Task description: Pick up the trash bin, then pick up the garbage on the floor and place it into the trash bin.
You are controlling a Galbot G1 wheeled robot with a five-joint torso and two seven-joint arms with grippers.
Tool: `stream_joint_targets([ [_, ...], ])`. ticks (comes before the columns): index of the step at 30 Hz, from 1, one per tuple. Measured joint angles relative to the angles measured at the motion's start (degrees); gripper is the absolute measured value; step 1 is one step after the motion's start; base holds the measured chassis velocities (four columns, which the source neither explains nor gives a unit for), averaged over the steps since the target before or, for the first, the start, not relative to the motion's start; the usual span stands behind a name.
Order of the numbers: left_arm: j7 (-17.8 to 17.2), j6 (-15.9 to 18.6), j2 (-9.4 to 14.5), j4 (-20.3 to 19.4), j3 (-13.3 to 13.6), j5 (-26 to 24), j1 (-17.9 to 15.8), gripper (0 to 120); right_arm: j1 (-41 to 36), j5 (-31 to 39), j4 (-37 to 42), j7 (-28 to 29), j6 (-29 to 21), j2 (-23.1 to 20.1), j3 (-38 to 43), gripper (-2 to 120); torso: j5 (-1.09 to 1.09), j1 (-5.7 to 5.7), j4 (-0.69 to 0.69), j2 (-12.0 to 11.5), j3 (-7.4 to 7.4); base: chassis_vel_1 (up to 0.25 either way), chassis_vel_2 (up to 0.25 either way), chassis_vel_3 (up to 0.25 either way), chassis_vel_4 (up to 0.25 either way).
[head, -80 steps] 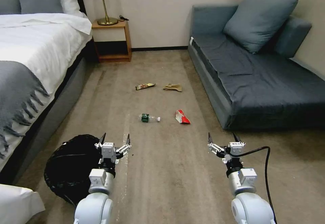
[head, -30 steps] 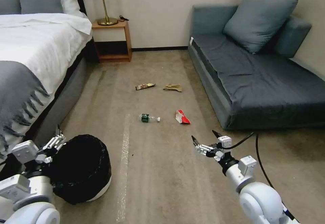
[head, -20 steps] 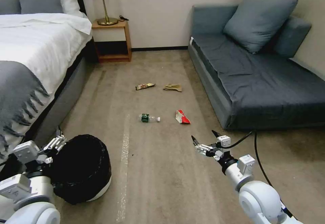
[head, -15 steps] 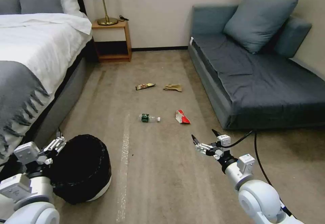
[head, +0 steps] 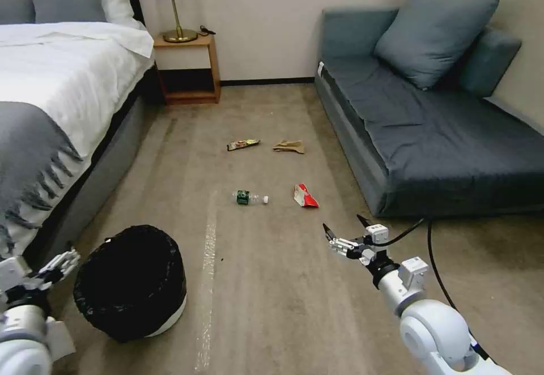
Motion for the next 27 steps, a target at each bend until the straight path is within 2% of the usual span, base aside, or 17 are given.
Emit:
stream_joint_targets([
  [2,0.00,4.70,-0.03,0.32,-0.56,-3.16,-0.51,100,-0.08,-0.14,0.00,-0.12,0.11,0.15,-0.06,100,0.00,0.00,0.00,0.00,0.00,0.000,0.000,0.000,0.000],
  [3,0.00,4.70,-0.03,0.32,-0.56,-3.16,-0.51,100,-0.08,-0.14,0.00,-0.12,0.11,0.15,-0.06,100,0.00,0.00,0.00,0.00,0.00,0.000,0.000,0.000,0.000],
  [4,0.00,7.64,-0.22,0.53,-0.74,-4.84,-0.97,100,-0.19,-0.20,0.00,-0.18,0.20,0.24,-0.06,100,0.00,0.00,0.00,0.00,0.00,0.000,0.000,0.000,0.000],
  [6,-0.02,9.77,-0.61,1.42,-0.34,-5.57,-1.62,100,-0.31,-0.26,0.00,-0.22,0.32,0.33,0.07,100,0.00,0.00,0.00,0.00,0.00,0.000,0.000,0.000,0.000],
  [19,-0.85,12.11,-1.57,6.96,3.63,-6.54,-4.97,100,-0.72,-0.13,0.05,-0.31,0.84,0.20,1.28,100,0.01,0.00,0.00,0.00,0.00,0.000,0.000,0.000,0.000],
  [27,-1.50,13.42,-2.60,10.54,7.11,-7.08,-9.05,100,-0.72,-0.11,0.27,-0.29,0.77,0.41,0.94,100,0.00,0.00,-0.01,0.00,0.00,0.000,0.000,0.000,0.000],
])
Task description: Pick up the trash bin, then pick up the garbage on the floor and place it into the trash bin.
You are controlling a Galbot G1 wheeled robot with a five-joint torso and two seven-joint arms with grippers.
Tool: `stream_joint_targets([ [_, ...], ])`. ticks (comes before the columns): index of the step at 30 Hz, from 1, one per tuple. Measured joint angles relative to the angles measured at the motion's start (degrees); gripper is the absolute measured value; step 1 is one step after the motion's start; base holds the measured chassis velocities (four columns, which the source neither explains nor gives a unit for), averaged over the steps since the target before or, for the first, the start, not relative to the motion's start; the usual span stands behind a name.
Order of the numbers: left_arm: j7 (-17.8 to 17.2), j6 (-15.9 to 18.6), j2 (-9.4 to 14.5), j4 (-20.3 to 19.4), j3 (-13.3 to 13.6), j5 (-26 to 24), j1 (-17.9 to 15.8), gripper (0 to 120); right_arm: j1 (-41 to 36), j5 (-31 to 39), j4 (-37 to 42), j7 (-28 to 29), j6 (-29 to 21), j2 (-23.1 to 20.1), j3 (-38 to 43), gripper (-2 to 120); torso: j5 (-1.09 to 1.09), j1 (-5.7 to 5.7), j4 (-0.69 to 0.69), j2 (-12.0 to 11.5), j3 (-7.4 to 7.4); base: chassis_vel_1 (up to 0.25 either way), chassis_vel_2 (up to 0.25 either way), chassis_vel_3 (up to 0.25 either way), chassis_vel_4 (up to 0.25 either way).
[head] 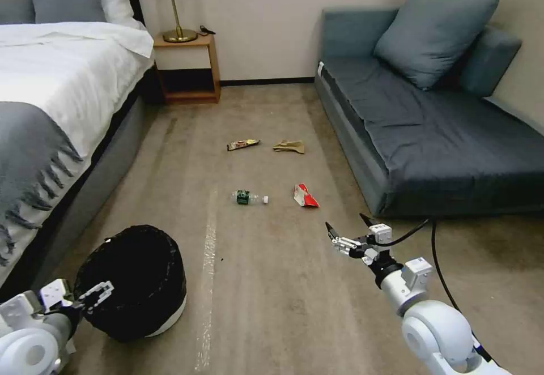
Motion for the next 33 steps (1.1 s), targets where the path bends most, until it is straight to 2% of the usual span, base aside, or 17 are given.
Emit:
stream_joint_targets([
  [4,-0.90,0.10,-0.38,1.34,0.76,-2.42,-1.82,100,0.07,-0.05,-0.12,0.03,-0.06,-0.44,-0.57,100,0.00,0.00,0.00,0.00,0.00,0.000,0.000,0.000,0.000],
  [8,-1.80,0.06,-0.49,2.87,0.88,-4.85,-3.18,94,0.01,-0.07,-0.15,0.03,-0.12,-0.92,-0.89,100,0.02,0.00,0.00,0.00,0.00,0.000,0.000,0.000,0.000],
  [12,-1.86,-0.31,-0.60,5.46,1.43,-4.62,-4.56,78,-0.08,-0.04,-0.11,0.52,-0.12,-0.61,-1.52,100,0.13,0.00,0.03,0.01,-0.01,0.000,0.000,0.000,0.000],
  [13,-1.86,-0.31,-0.60,5.46,1.43,-4.62,-4.56,78,-0.08,-0.04,-0.11,0.52,-0.12,-0.61,-1.52,100,0.13,0.00,0.03,0.01,-0.01,0.000,0.000,0.000,0.000],
  [16,-1.73,-0.33,-0.60,6.97,1.84,-3.89,-5.62,63,-0.14,-0.04,0.15,0.73,-0.13,-0.41,-1.64,100,0.18,0.00,0.04,0.01,-0.02,0.000,0.000,0.000,0.000],
  [20,-1.55,-1.53,-0.66,7.06,2.11,-3.31,-5.53,50,-0.40,-0.06,0.44,0.78,-0.19,-0.38,-1.66,100,0.06,0.00,0.04,0.01,-0.02,0.000,0.000,0.000,0.000],
  [22,-0.99,-2.89,-0.97,6.85,2.55,-1.58,-4.90,41,-0.55,-0.17,0.50,0.79,-0.23,-0.30,-1.68,100,0.05,0.00,0.03,0.01,-0.02,0.000,0.000,0.000,0.000],
  [23,-0.99,-2.89,-0.97,6.85,2.55,-1.58,-4.90,41,-0.55,-0.17,0.50,0.79,-0.23,-0.30,-1.68,100,0.05,0.00,0.03,0.01,-0.02,0.000,0.000,0.000,0.000],
  [27,-0.25,-4.71,-1.89,6.68,3.10,1.12,-4.18,23,-0.72,-0.56,0.70,0.80,-0.37,-0.21,-1.90,100,0.03,0.00,0.02,0.01,-0.01,0.000,0.000,0.000,0.000],
  [28,-0.25,-4.71,-1.89,6.68,3.10,1.12,-4.18,23,-0.72,-0.56,0.70,0.80,-0.37,-0.21,-1.90,100,0.03,0.00,0.02,0.01,-0.01,0.000,0.000,0.000,0.000],
  [32,0.17,-6.10,-2.39,6.03,3.32,2.22,-3.70,6,-0.85,-0.82,0.71,0.72,-0.51,-0.26,-1.90,100,-0.03,0.00,0.00,0.01,0.00,0.000,0.000,0.000,0.000],
  [33,0.17,-6.10,-2.39,6.03,3.32,2.22,-3.70,6,-0.85,-0.82,0.71,0.72,-0.51,-0.26,-1.90,100,-0.03,0.00,0.00,0.01,0.00,0.000,0.000,0.000,0.000],
])
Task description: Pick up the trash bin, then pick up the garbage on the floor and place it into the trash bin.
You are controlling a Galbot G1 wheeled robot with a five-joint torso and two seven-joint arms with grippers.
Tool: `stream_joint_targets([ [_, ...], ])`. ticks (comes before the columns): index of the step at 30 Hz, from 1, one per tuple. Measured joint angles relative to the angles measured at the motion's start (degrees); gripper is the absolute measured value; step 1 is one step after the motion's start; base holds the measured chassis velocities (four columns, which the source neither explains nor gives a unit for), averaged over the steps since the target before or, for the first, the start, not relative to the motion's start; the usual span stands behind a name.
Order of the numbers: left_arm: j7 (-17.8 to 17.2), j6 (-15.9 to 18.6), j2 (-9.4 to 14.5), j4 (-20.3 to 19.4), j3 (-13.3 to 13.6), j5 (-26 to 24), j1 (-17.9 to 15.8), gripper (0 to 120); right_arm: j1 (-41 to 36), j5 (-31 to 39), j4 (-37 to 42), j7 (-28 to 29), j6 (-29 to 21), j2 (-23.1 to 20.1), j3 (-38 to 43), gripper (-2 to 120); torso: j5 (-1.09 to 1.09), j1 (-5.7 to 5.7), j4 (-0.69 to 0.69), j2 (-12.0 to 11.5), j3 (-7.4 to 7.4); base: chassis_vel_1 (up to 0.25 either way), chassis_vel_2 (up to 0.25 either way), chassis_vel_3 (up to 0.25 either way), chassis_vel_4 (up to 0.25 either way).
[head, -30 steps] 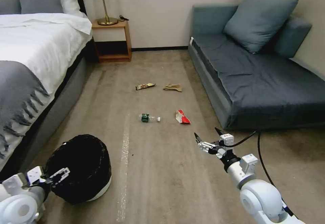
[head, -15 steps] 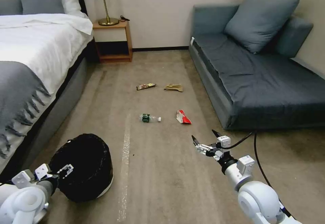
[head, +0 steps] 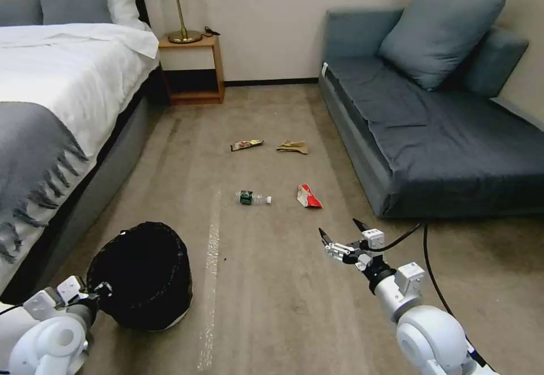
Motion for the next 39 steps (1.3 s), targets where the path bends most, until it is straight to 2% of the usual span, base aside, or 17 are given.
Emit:
stream_joint_targets([
  [5,-0.10,-1.88,-0.33,-1.58,0.19,1.08,0.72,3,-0.37,-0.14,0.00,-0.07,0.01,0.08,-0.08,100,-0.06,0.00,-0.02,-0.02,0.01,0.000,0.000,0.000,0.000],
  [10,-1.01,-4.35,-1.57,-3.76,0.78,4.21,1.30,3,-0.38,0.11,0.00,-0.13,0.27,0.15,-0.36,100,-0.12,0.01,-0.06,-0.02,0.03,0.000,0.000,0.000,0.000],
  [14,-2.48,-7.17,-3.88,-7.23,1.27,10.16,2.44,3,-0.22,1.58,0.06,-0.52,1.04,0.26,-0.87,100,-0.02,0.01,-0.01,-0.02,0.02,0.000,0.000,0.000,0.000],
  [19,-4.68,-9.22,-5.85,-11.15,1.58,13.38,3.80,3,-0.18,4.02,0.62,-0.72,1.24,0.05,-1.04,100,0.01,0.01,0.00,-0.03,0.01,0.000,0.000,0.000,0.000],
  [24,-5.61,-10.13,-7.02,-14.46,1.78,17.45,4.66,3,-0.11,5.20,0.74,-1.19,1.43,-0.34,-0.95,100,0.03,0.01,-0.01,-0.02,0.01,0.000,0.000,0.000,0.000],
  [28,-5.96,-11.06,-8.06,-18.08,2.29,22.66,5.26,3,-0.07,6.98,0.96,-1.91,1.72,-0.65,-0.96,100,0.04,0.01,0.00,-0.02,0.01,0.000,0.000,0.000,0.000],
  [31,-6.01,-11.06,-8.38,-19.46,2.60,23.89,5.41,3,0.01,7.30,0.97,-2.11,1.85,-0.67,-1.11,100,0.04,0.01,0.00,-0.02,0.00,0.000,0.000,0.000,0.000],
  [39,-4.64,-10.54,-7.34,-20.90,3.41,27.78,5.48,3,0.32,7.61,0.83,-2.52,2.51,-0.27,-1.69,100,0.03,0.01,0.00,-0.02,0.00,0.000,0.000,0.000,0.000],
])
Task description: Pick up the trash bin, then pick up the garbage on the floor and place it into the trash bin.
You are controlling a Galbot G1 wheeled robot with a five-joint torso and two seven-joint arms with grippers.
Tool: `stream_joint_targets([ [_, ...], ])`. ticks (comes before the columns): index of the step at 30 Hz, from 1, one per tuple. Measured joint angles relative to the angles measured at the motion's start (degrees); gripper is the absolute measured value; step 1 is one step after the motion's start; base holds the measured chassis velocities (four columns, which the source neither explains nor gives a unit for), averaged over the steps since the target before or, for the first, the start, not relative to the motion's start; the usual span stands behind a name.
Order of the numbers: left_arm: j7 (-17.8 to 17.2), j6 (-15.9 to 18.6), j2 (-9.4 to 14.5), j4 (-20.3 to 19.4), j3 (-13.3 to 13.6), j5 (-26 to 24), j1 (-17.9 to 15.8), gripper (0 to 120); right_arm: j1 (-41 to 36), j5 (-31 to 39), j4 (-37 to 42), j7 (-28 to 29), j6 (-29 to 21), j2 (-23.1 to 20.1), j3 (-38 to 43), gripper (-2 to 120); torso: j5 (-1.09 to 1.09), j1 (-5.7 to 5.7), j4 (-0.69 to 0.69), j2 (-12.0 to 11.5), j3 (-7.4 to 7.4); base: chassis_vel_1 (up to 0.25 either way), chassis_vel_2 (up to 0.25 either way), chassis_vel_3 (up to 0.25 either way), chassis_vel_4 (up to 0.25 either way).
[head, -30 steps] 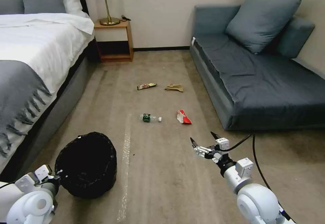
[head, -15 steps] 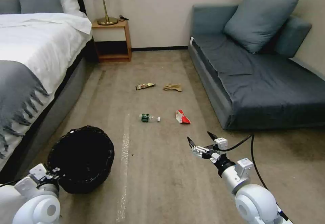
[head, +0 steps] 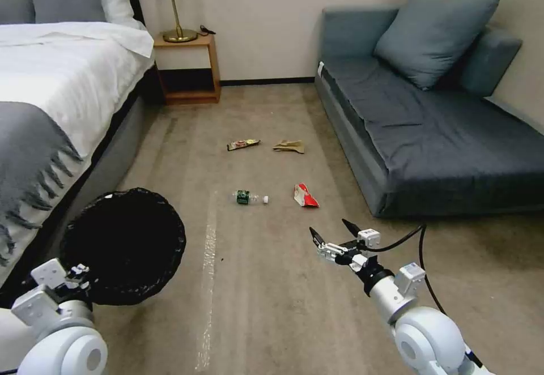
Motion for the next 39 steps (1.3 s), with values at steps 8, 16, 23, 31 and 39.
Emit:
stream_joint_targets([
  [8,2.14,-0.56,0.40,1.05,0.36,4.41,0.45,3,0.07,0.07,-1.07,-0.54,1.55,0.71,-0.27,100,0.00,0.00,0.00,0.00,0.00,0.000,0.000,0.000,0.000],
  [16,3.66,-0.95,1.28,1.69,0.73,5.76,0.77,3,0.44,-0.34,-1.07,-1.07,2.09,1.44,-0.73,100,0.00,0.00,0.00,0.00,0.00,0.000,0.000,0.000,0.000],
  [23,4.63,-1.70,2.00,2.00,0.59,6.26,1.12,3,0.51,-1.28,-1.34,-2.30,4.14,1.52,-0.75,100,0.00,0.00,0.01,0.01,0.00,0.000,0.000,0.000,0.000],
  [31,4.98,-2.20,2.38,2.78,0.44,6.09,1.07,3,0.59,-1.54,-1.80,-2.61,4.59,1.86,-0.73,100,-0.01,-0.01,0.01,0.01,0.00,-0.009,0.007,0.004,-0.013],
  [39,5.36,-2.75,2.45,3.65,0.42,5.90,0.47,3,0.45,-2.09,-2.31,-2.61,4.63,2.11,-0.59,100,-0.01,-0.01,0.01,0.01,0.00,-0.068,0.063,0.064,-0.071],
])
